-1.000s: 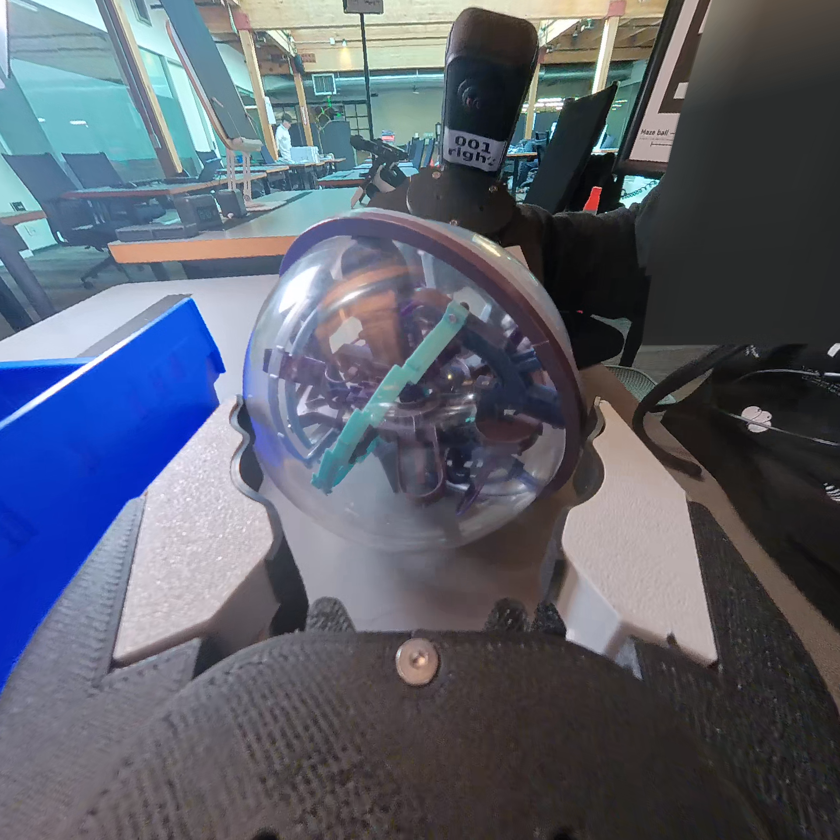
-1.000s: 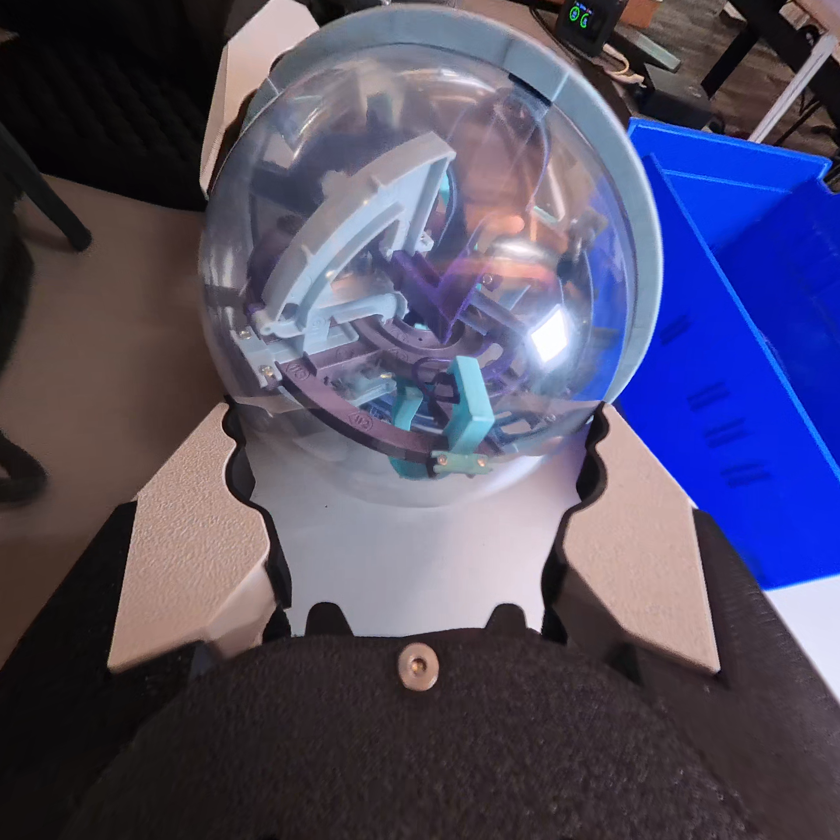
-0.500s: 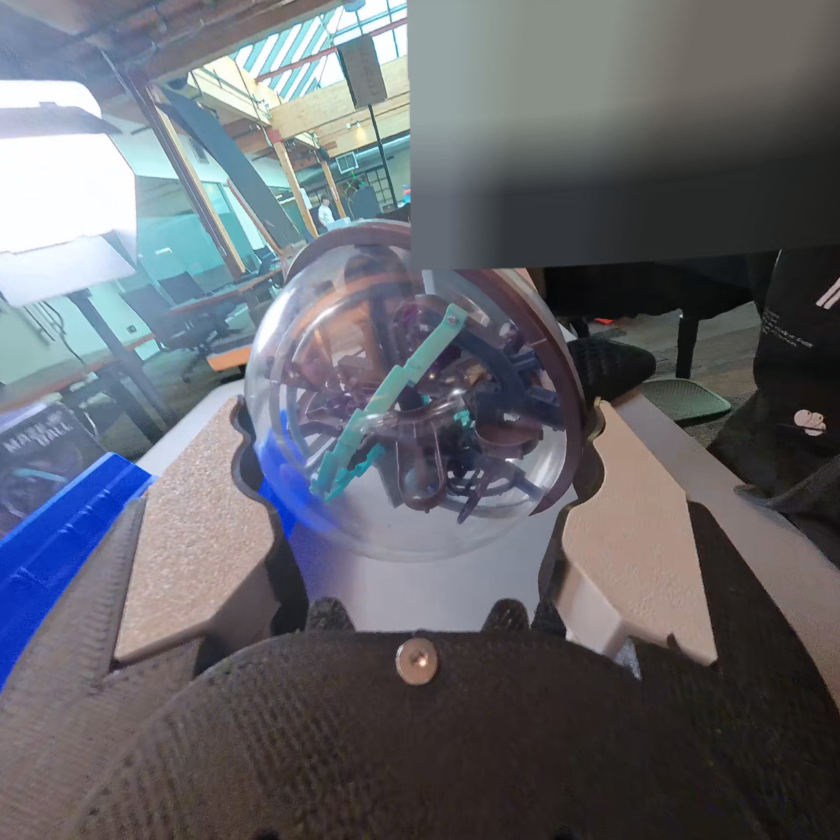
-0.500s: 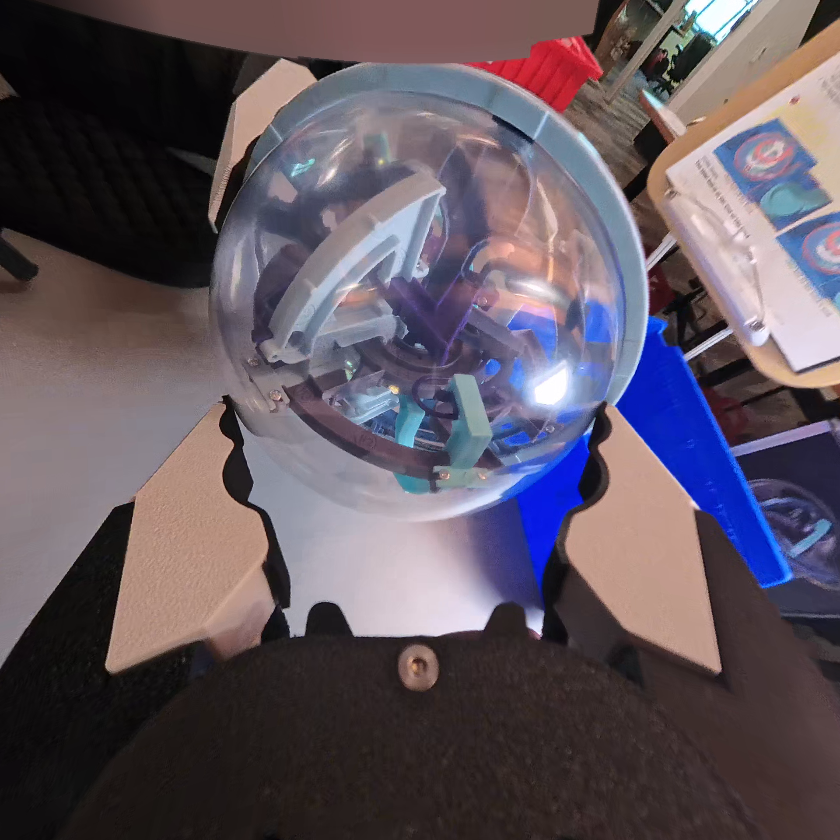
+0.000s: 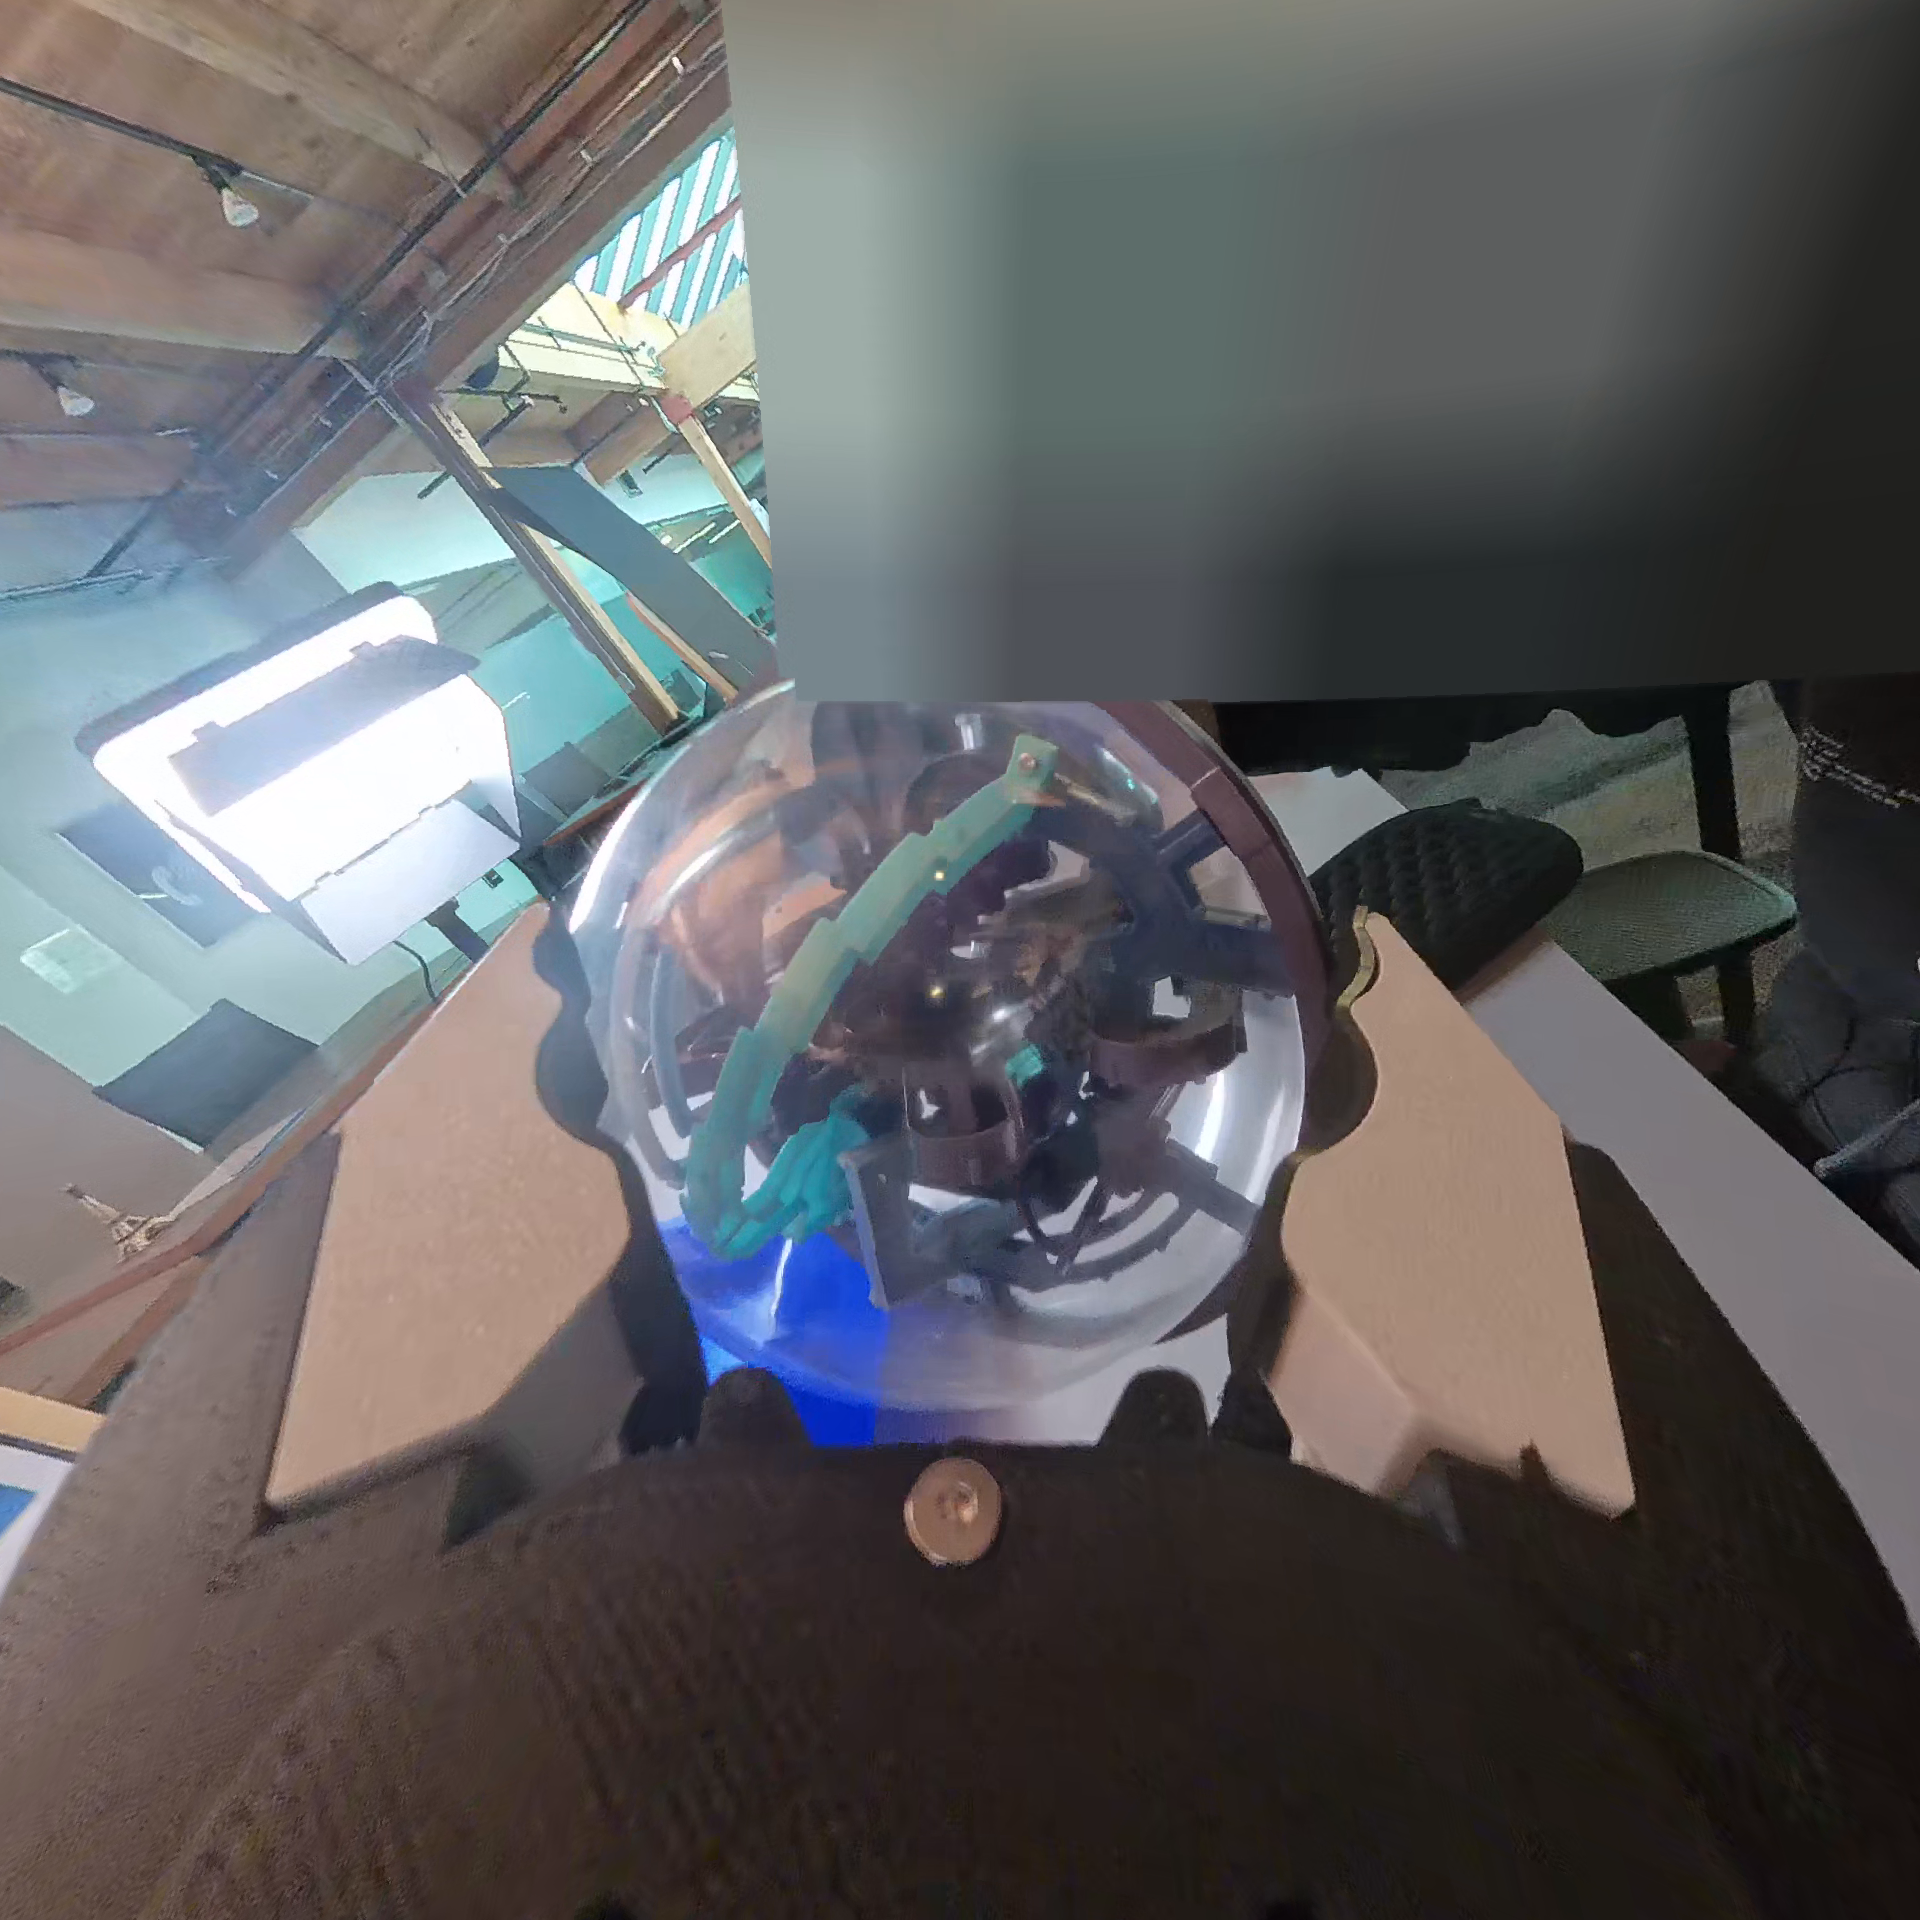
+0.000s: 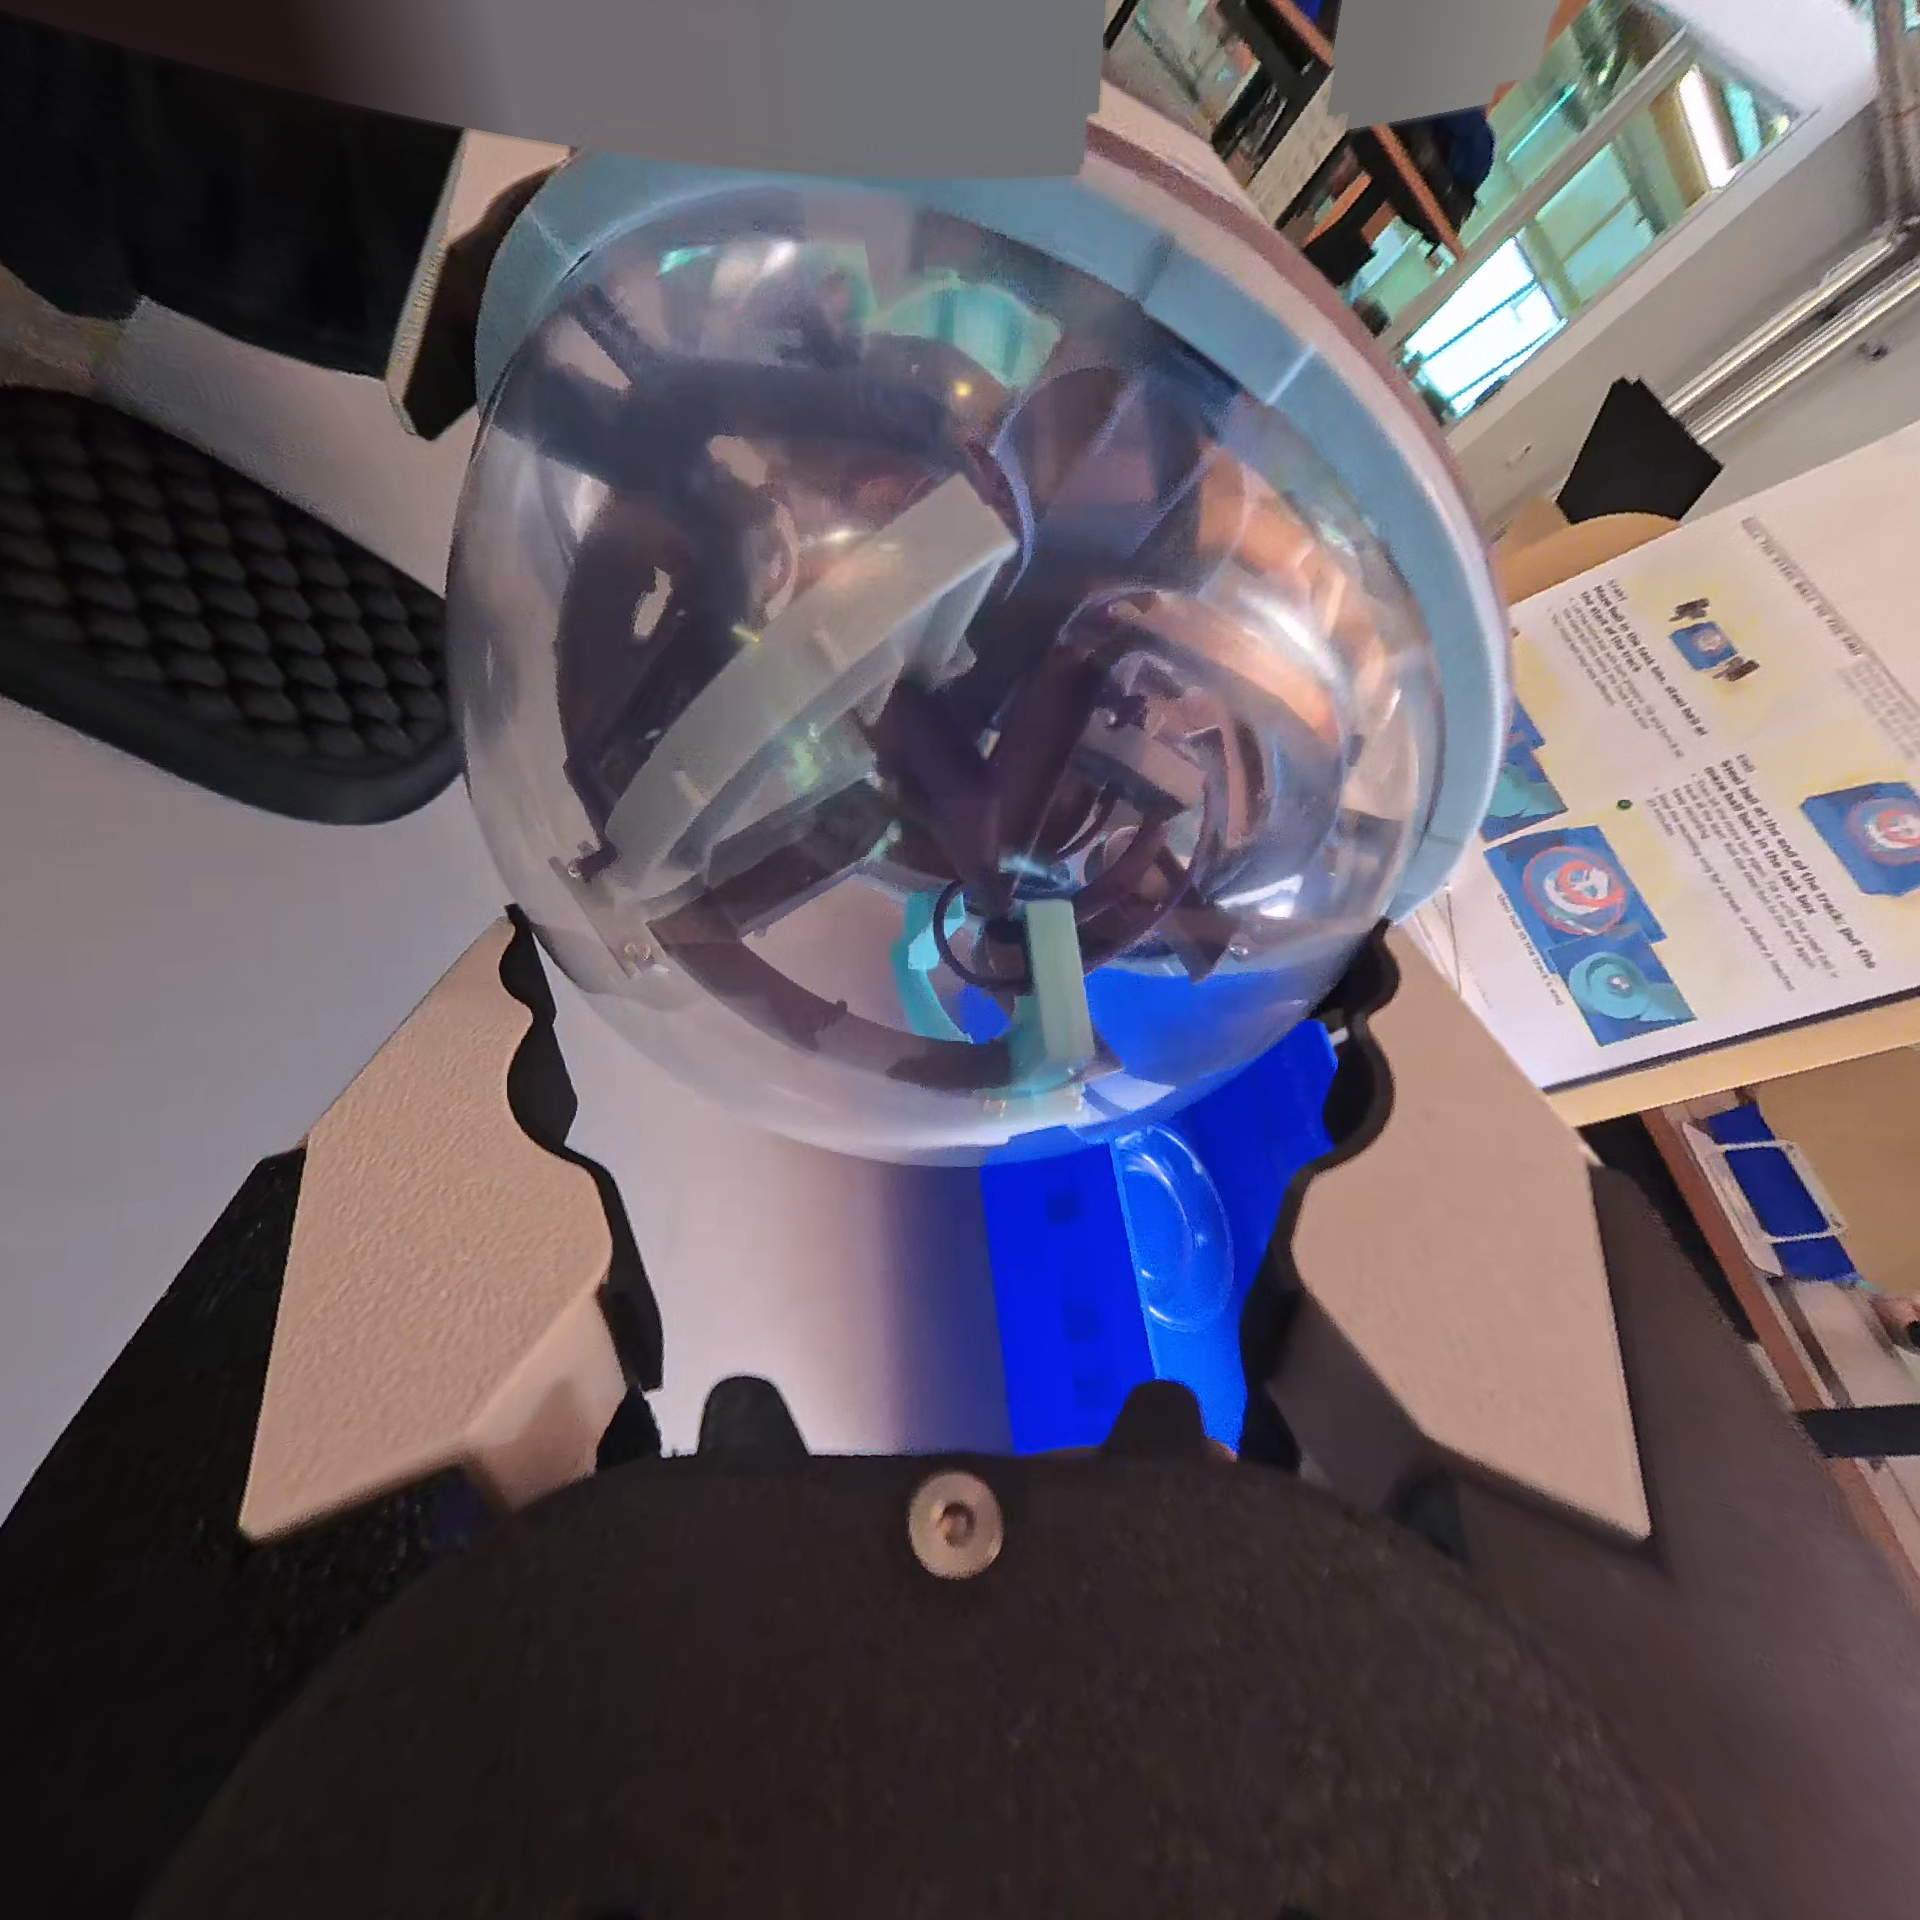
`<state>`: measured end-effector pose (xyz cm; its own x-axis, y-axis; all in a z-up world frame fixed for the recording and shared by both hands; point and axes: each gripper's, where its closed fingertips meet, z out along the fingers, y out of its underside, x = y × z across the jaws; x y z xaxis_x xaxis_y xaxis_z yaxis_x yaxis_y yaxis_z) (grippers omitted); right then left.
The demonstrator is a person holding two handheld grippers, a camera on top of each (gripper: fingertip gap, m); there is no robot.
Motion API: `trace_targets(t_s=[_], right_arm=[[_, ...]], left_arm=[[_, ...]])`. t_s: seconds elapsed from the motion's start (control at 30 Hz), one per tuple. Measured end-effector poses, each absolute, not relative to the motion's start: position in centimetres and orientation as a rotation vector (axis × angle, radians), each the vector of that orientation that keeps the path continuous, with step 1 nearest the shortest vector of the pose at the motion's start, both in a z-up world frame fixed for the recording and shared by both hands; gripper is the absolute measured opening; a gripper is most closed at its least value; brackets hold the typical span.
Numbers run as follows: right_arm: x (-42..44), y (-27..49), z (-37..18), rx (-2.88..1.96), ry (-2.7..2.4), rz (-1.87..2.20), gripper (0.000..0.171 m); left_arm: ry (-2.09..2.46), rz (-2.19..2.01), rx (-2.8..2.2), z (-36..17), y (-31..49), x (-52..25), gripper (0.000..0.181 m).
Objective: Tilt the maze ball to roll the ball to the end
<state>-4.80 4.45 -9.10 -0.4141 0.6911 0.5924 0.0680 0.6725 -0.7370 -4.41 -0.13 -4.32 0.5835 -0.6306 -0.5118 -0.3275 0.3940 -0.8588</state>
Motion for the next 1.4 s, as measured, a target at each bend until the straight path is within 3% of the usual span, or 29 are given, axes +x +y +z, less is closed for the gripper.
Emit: trace_targets(t_s=[0.33,0.87,1.17,1.4], right_arm=[[-3.6,3.7,-11.5,-0.703,-1.832,1.006,0.146],[-3.8,3.1,-24.0,-1.258,-1.82,1.437,0.147],[-2.9,4.6,-23.5,-1.338,-1.854,1.383,0.144],[-1.5,6.7,-17.6,-1.02,-1.868,0.952,0.138]], left_arm=[[0.987,-0.29,-1.31,-6.7,0.4,-3.1,0.136],[0.895,-0.622,-1.763,-18.2,3.4,-3.0,0.132],[0.967,-0.655,-1.789,-17.9,4.8,-2.2,0.125],[1.026,-0.656,-1.813,-17.7,6.6,-1.6,0.12]])
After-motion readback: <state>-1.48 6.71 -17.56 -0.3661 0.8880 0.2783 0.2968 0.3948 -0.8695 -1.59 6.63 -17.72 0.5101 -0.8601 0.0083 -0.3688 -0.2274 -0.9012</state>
